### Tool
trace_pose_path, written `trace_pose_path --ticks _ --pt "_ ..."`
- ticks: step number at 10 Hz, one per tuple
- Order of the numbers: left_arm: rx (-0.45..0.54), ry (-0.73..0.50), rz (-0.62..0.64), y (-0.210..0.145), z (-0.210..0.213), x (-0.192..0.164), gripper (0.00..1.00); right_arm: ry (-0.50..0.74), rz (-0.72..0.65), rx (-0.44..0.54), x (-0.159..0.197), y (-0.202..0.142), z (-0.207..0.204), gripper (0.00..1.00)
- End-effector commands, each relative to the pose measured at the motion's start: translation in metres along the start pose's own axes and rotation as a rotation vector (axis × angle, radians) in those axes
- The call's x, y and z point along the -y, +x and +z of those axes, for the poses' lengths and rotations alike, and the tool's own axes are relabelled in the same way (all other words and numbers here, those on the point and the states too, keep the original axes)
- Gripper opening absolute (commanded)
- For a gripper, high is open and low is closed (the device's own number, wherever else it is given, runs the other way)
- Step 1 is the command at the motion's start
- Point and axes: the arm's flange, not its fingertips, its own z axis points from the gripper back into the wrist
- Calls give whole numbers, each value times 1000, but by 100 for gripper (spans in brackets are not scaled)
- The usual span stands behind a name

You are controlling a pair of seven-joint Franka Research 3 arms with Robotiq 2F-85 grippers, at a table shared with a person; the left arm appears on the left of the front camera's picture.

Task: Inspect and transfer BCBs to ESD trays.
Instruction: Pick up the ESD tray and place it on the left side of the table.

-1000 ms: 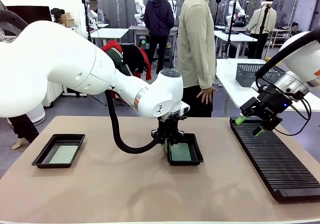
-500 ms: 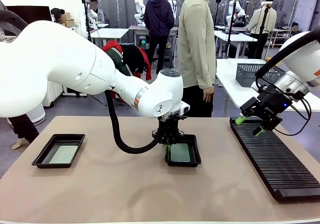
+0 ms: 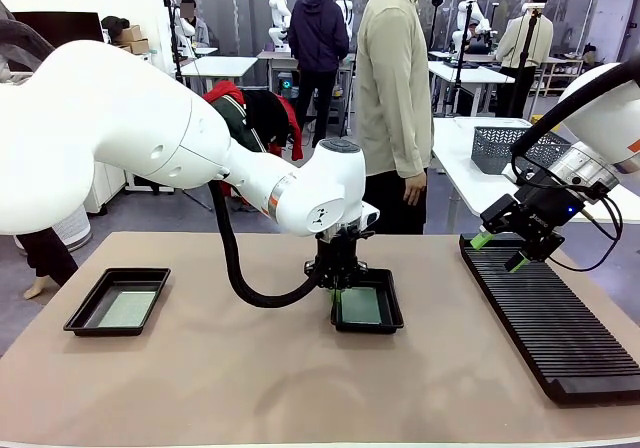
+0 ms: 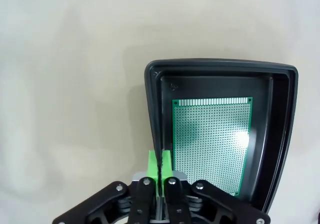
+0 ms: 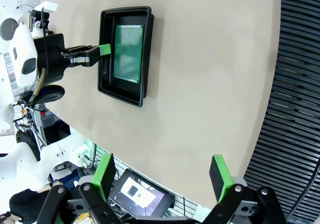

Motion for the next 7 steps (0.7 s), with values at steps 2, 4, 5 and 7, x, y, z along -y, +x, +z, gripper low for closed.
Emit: trace_pose_path --ticks 2,4,5,7 --pt "1 2 -3 0 0 0 0 -2 -17 10 -1 1 -1 100" --pt "-1 0 -1 0 -1 0 3 -2 -17 10 -1 1 -1 100" --pt "-2 -32 -3 -1 4 -7 3 -2 -17 10 -1 1 -1 100" --pt "-35 -119 1 3 7 -25 3 -2 -17 10 -1 1 -1 100"
